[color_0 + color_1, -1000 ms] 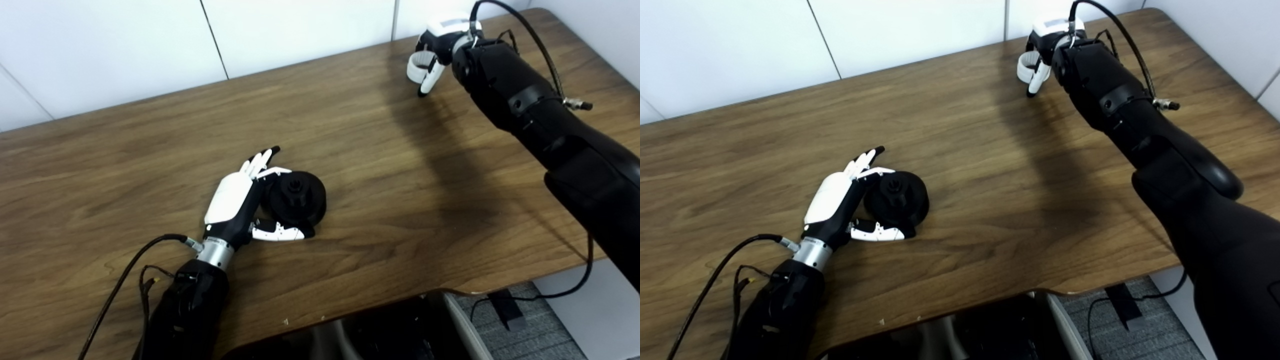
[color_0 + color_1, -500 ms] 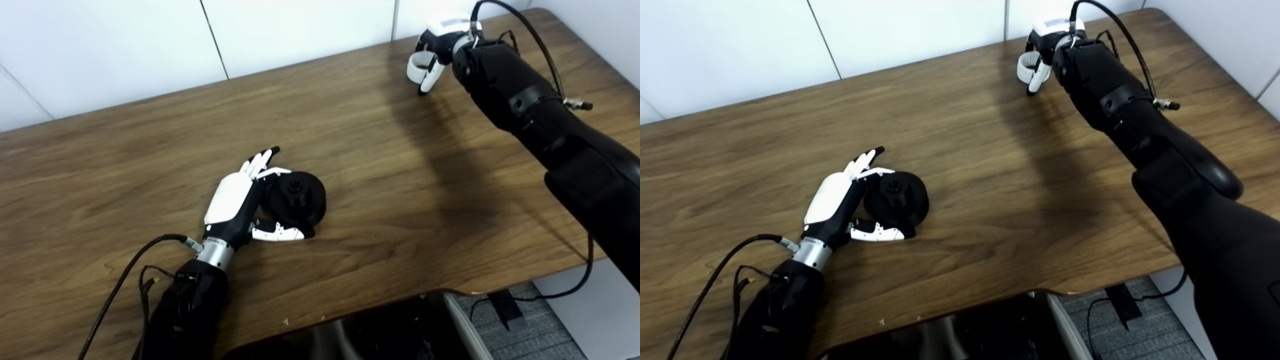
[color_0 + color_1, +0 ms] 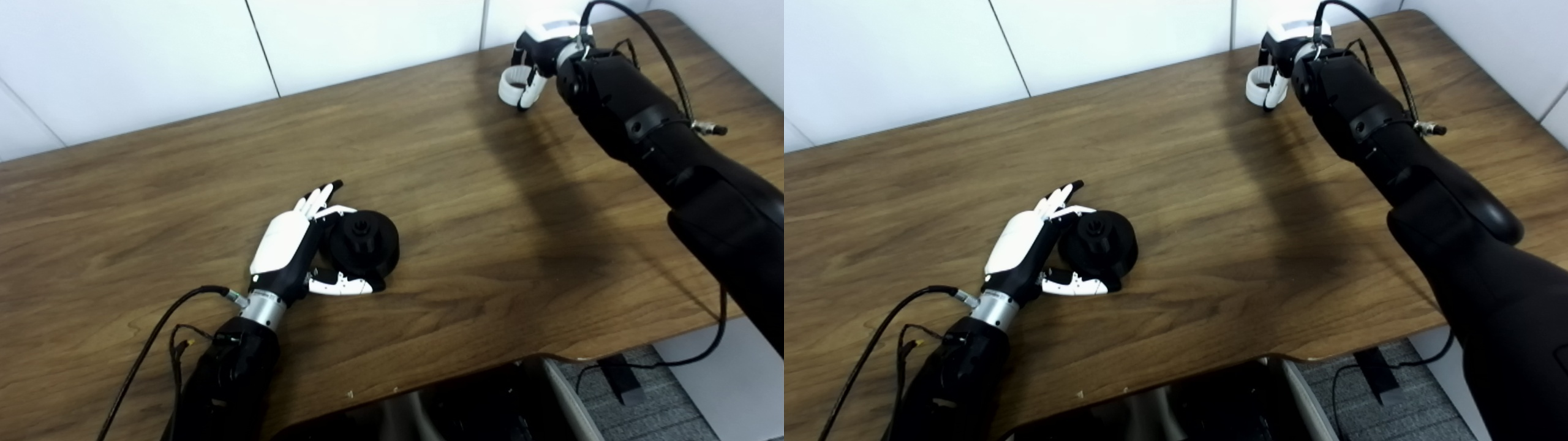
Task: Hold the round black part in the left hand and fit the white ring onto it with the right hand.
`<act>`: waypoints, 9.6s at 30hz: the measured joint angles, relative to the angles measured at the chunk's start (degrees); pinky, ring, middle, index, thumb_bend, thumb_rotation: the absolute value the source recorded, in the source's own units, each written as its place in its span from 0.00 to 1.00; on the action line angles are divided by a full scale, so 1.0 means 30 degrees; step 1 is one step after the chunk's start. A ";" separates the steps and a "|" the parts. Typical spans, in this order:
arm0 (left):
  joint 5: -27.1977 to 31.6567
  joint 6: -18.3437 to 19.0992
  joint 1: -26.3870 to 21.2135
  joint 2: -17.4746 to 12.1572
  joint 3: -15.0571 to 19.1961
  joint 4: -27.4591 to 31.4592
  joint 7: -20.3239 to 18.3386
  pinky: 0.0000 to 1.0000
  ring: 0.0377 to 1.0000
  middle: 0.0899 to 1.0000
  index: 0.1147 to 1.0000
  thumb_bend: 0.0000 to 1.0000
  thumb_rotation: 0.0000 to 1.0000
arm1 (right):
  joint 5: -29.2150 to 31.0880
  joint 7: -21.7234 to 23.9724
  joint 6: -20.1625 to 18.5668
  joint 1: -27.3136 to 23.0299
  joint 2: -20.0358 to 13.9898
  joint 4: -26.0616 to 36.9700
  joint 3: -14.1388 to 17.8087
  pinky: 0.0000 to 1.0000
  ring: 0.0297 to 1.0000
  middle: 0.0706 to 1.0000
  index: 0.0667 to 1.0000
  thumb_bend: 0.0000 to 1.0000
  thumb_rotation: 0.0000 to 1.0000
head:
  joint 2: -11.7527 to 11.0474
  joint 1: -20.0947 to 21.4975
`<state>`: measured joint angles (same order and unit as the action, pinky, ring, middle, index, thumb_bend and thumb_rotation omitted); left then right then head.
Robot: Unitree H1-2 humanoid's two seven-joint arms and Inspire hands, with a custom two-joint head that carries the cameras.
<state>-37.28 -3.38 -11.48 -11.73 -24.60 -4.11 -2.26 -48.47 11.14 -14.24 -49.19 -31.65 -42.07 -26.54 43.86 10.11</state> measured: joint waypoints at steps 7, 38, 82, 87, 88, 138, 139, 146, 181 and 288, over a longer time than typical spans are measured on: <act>-0.0001 0.0000 0.0000 0.0001 -0.0005 0.0000 0.0007 1.00 1.00 1.00 0.61 1.00 0.33 | 0.0006 -0.0258 0.0154 0.0015 -0.0019 0.0001 -0.0001 0.71 0.71 0.62 0.63 0.72 0.14 | 0.0059 -0.0117; -0.0092 -0.0041 -0.0011 0.0056 -0.0034 -0.0260 0.0232 1.00 1.00 1.00 0.62 1.00 0.33 | -0.0131 0.0063 0.0365 0.0439 -0.1735 0.5690 0.1504 0.80 0.71 0.56 0.46 0.52 0.14 | -0.0029 0.0146; -0.0292 0.0447 -0.0379 0.0482 -0.0450 -0.0495 0.0415 1.00 1.00 1.00 0.60 0.99 0.36 | -0.0332 0.0537 0.1549 0.1584 -0.2896 0.7472 0.2520 0.81 0.69 0.53 0.46 0.52 0.14 | 0.1055 -0.4160; -0.0312 0.0453 -0.0399 0.0500 -0.0477 -0.0515 0.0421 1.00 1.00 1.00 0.60 0.99 0.37 | -0.0260 0.0881 0.1535 0.2215 -0.2898 0.9126 0.2934 0.81 0.67 0.52 0.46 0.52 0.15 | 0.1055 -0.4102; -0.0312 0.0453 -0.0401 0.0498 -0.0473 -0.0515 0.0421 1.00 1.00 1.00 0.60 0.99 0.37 | -0.0236 0.0901 0.1539 0.2438 -0.2902 0.9437 0.2992 0.82 0.67 0.51 0.46 0.52 0.15 | 0.1026 -0.4102; -0.0313 0.0404 -0.0604 0.0439 -0.0476 -0.0749 0.0384 1.00 1.00 1.00 0.61 0.99 0.37 | 0.0157 0.2970 0.1460 1.2303 -0.0531 2.3276 0.7599 0.79 0.62 0.42 0.50 0.52 0.01 | 0.1084 -0.3398; -0.0313 0.0404 -0.0604 0.0439 -0.0476 -0.0748 0.0384 1.00 1.00 1.00 0.61 0.99 0.37 | 0.0160 0.3002 0.1461 1.2347 -0.0432 2.3296 0.7598 0.79 0.62 0.42 0.49 0.53 0.01 | 0.1084 -0.3398; -0.0313 0.0438 -0.0636 0.0441 -0.0477 -0.0744 0.0325 1.00 1.00 1.00 0.61 0.99 0.37 | 0.0263 0.3029 0.2110 1.2441 -0.0063 2.3488 0.7400 0.76 0.60 0.42 0.49 0.52 0.01 | 0.1113 -0.3398; -0.0333 0.0487 -0.0670 0.0556 -0.0450 -0.0746 0.0138 1.00 1.00 1.00 0.60 0.99 0.35 | -0.0511 0.4080 0.3388 1.1443 0.2747 2.3249 0.5033 0.77 0.60 0.44 0.46 0.53 0.01 | 0.1289 -0.3545; -0.0381 0.1616 -0.0701 0.0691 -0.0448 -0.0400 0.0107 1.00 1.00 1.00 0.61 1.00 0.33 | -0.3151 0.5895 0.4945 0.8201 0.5007 1.9946 0.0714 0.79 0.63 0.43 0.48 0.53 0.01 | 0.2050 -0.3838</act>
<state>-38.43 1.47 -13.59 -9.65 -25.95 -5.31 -1.94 -57.93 28.83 0.60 -24.58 -16.63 17.77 -24.40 50.01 -1.41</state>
